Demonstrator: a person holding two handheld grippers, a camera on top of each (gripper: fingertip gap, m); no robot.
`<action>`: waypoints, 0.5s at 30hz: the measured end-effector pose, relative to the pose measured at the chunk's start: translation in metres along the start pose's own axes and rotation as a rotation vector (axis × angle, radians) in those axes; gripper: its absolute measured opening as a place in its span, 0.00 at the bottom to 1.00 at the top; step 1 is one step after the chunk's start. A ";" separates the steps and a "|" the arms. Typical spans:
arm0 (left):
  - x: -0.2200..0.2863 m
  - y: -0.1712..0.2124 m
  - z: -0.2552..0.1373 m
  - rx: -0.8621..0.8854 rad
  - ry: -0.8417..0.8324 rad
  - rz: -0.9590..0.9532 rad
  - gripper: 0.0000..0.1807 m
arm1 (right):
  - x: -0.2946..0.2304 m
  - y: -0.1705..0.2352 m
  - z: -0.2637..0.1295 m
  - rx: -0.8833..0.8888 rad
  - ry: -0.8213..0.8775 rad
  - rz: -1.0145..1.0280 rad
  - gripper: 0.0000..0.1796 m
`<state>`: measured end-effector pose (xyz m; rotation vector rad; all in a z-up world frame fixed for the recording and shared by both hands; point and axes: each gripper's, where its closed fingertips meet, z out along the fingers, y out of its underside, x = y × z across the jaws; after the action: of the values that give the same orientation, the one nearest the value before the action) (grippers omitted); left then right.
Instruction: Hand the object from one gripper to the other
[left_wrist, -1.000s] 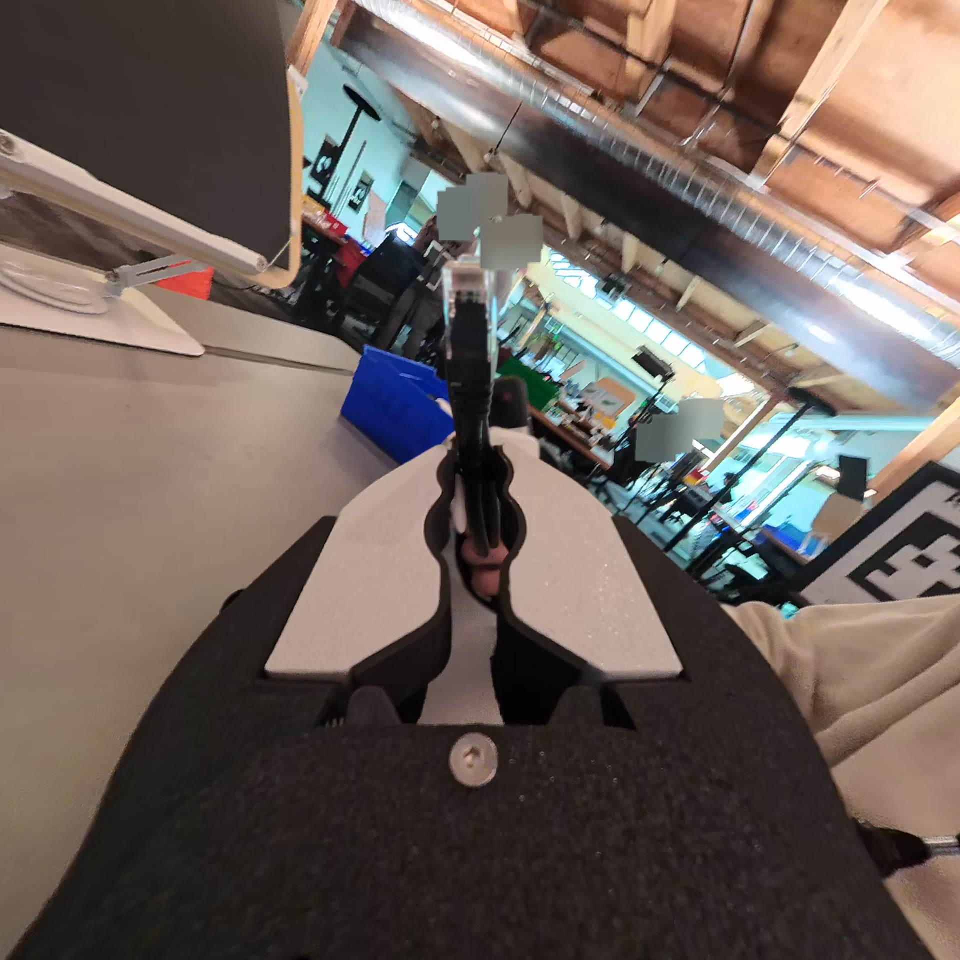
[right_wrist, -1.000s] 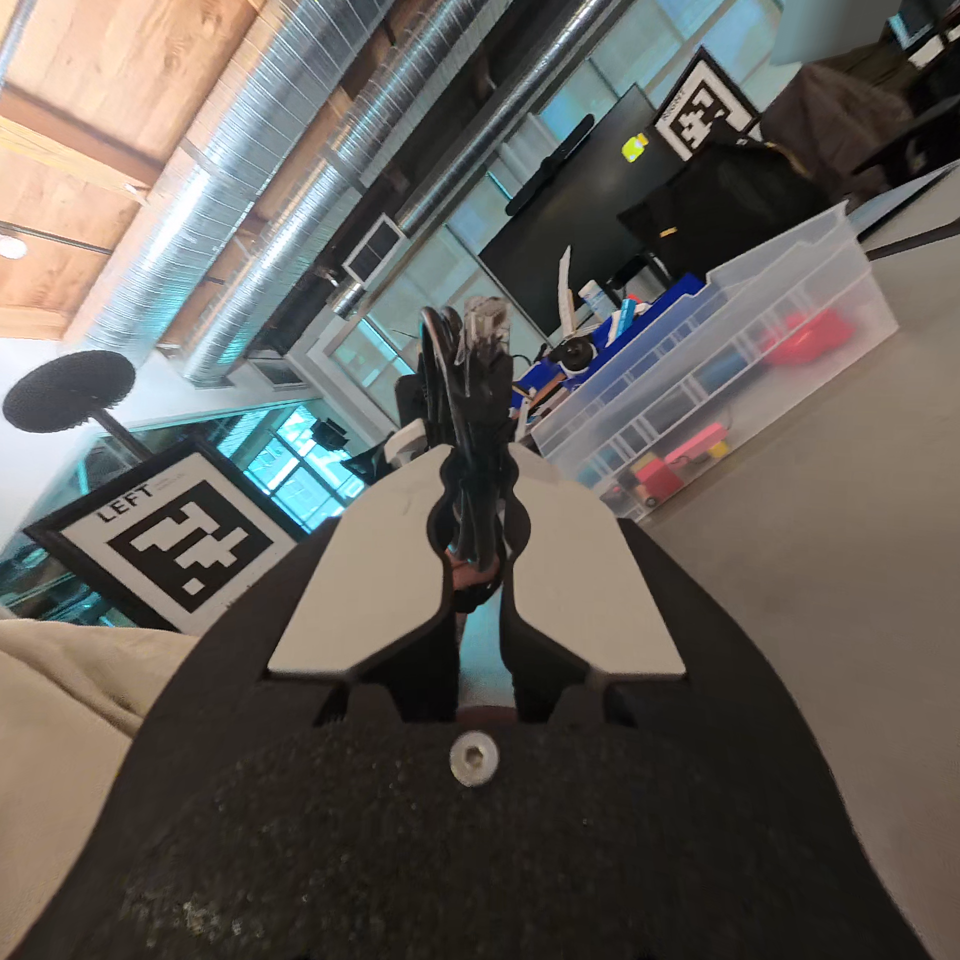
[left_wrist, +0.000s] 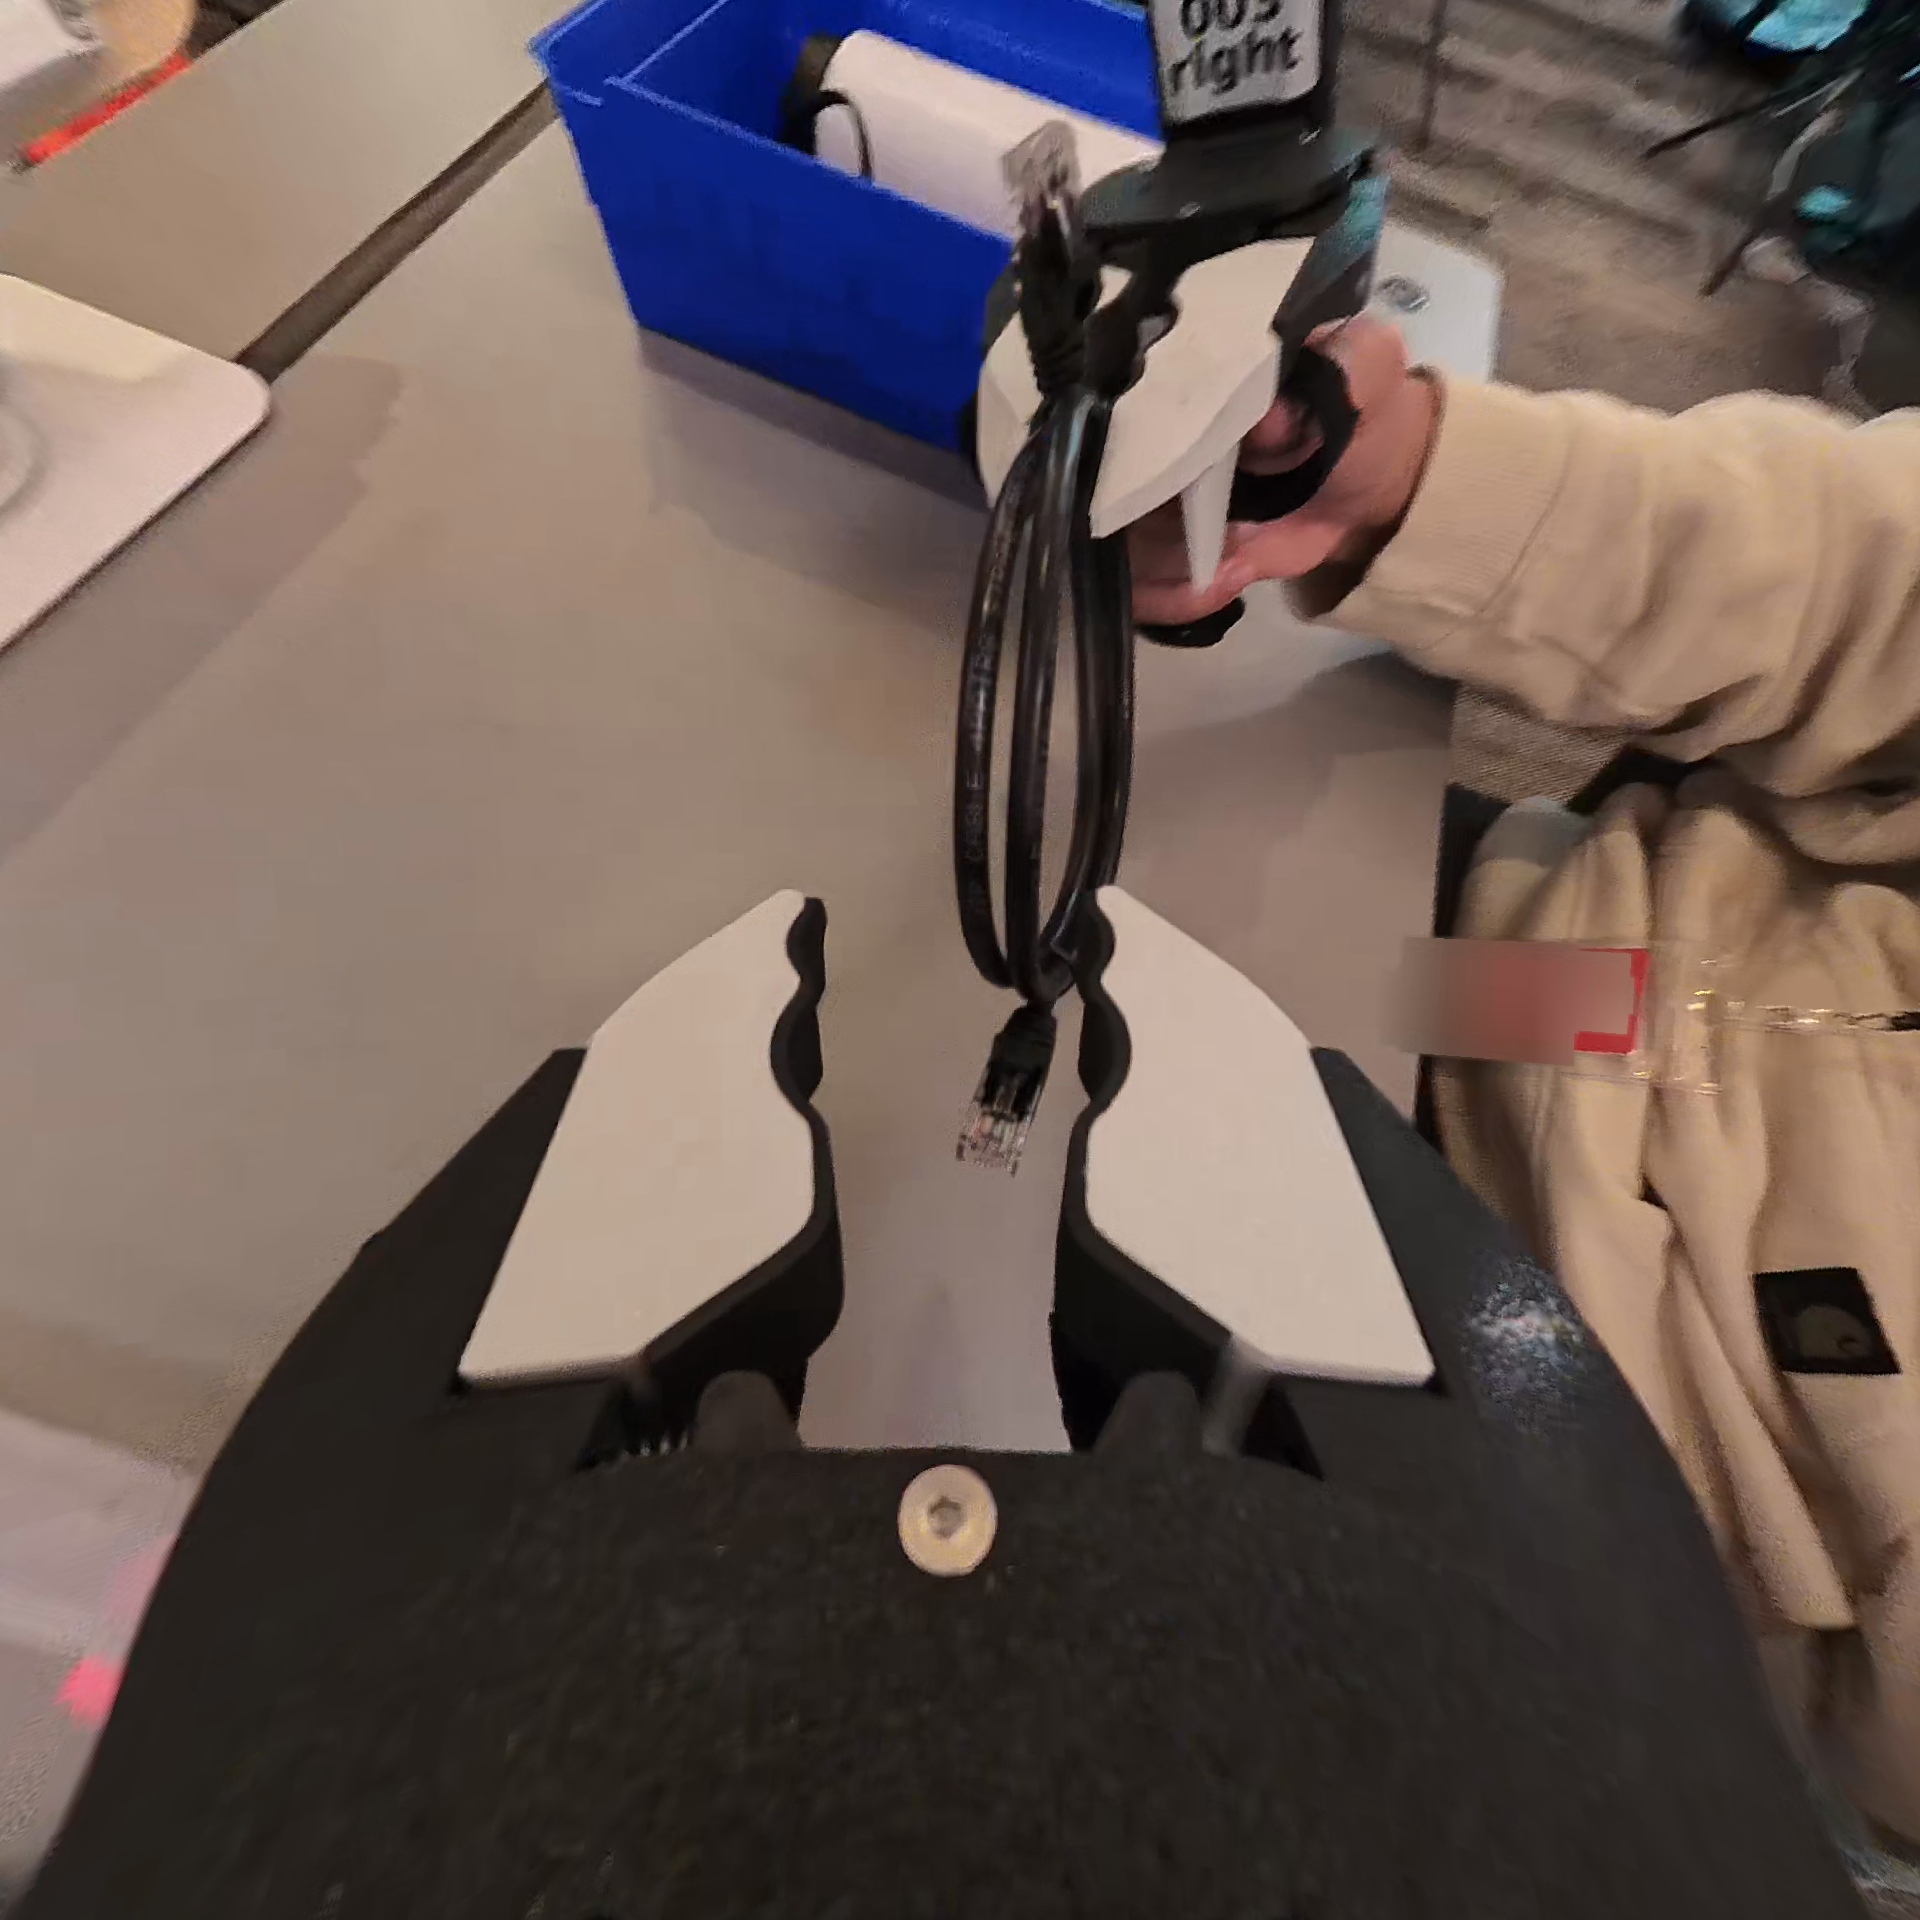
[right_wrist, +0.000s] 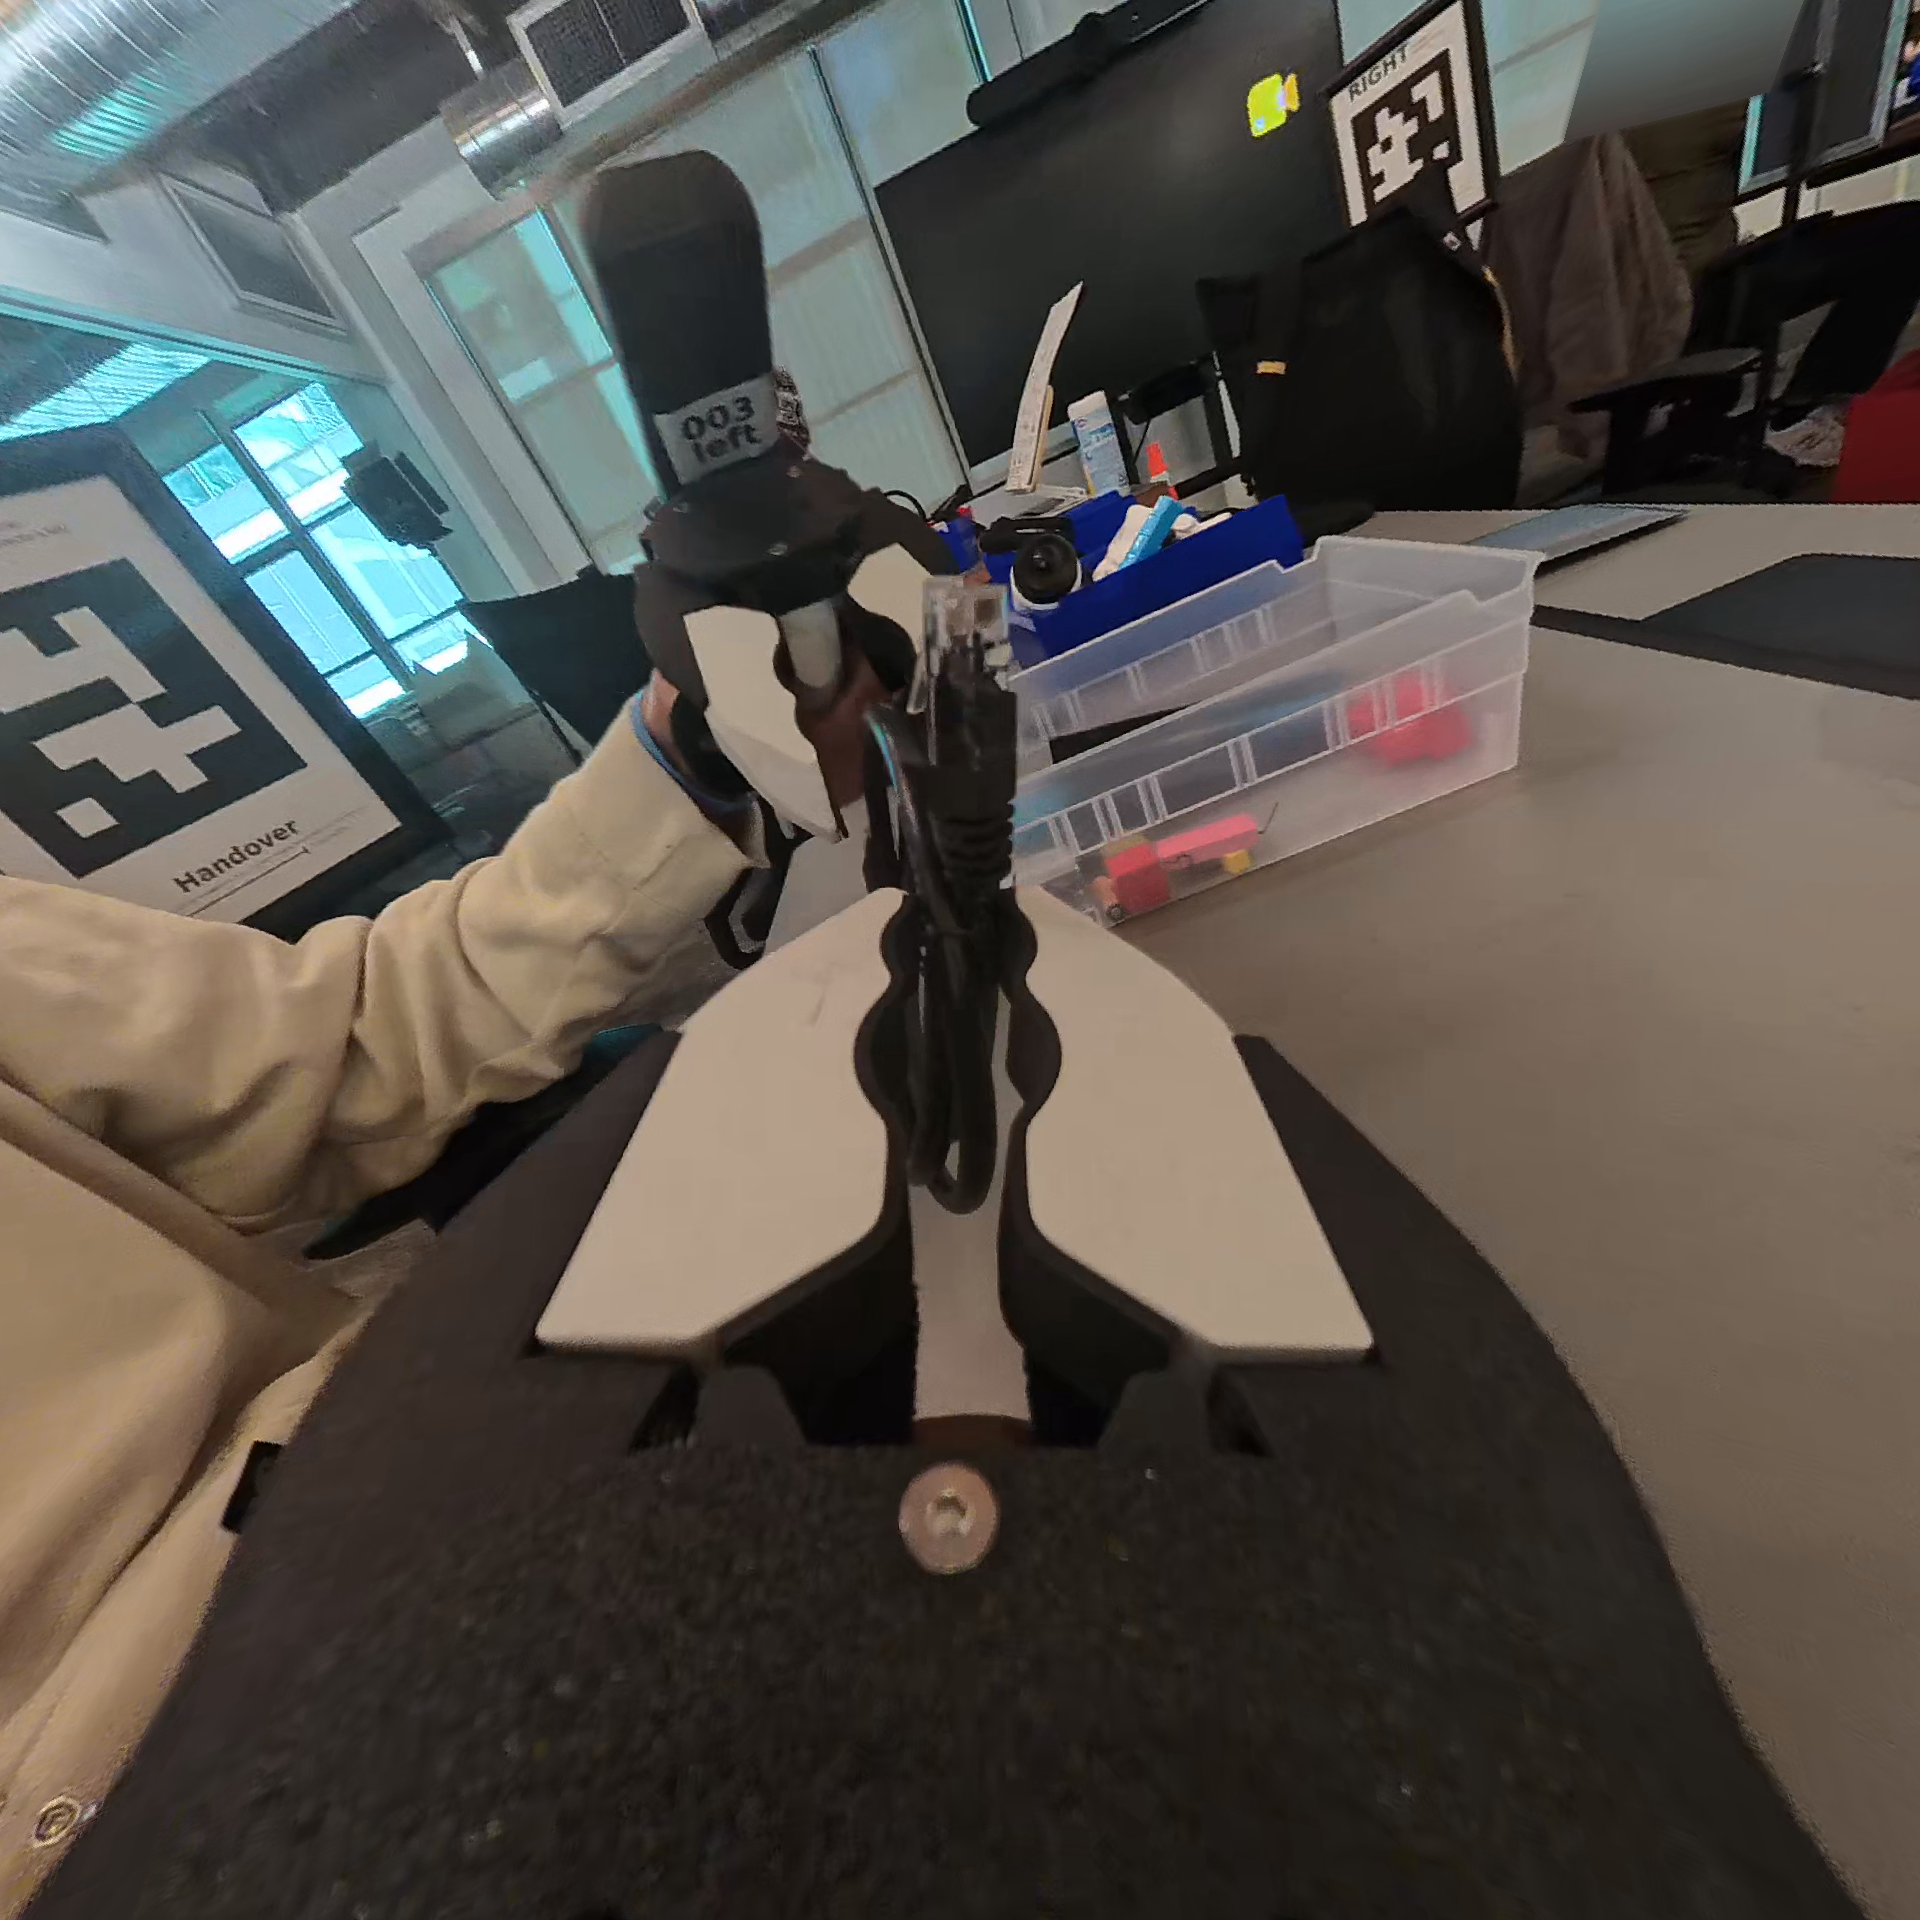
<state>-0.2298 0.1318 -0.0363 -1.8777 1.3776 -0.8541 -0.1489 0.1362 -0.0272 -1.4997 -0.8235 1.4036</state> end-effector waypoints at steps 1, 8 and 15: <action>0.002 -0.001 0.002 0.020 0.040 -0.017 0.24 | -0.001 0.001 0.001 -0.002 -0.005 0.002 0.08; 0.013 0.007 0.016 0.016 0.131 -0.025 0.07 | 0.001 0.003 0.005 0.005 0.004 0.014 0.08; -0.004 0.010 0.020 0.035 0.056 -0.052 0.06 | 0.016 0.003 0.002 -0.007 0.135 -0.082 0.16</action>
<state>-0.2197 0.1357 -0.0561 -1.8838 1.3434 -0.9570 -0.1491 0.1498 -0.0356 -1.5312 -0.7976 1.2269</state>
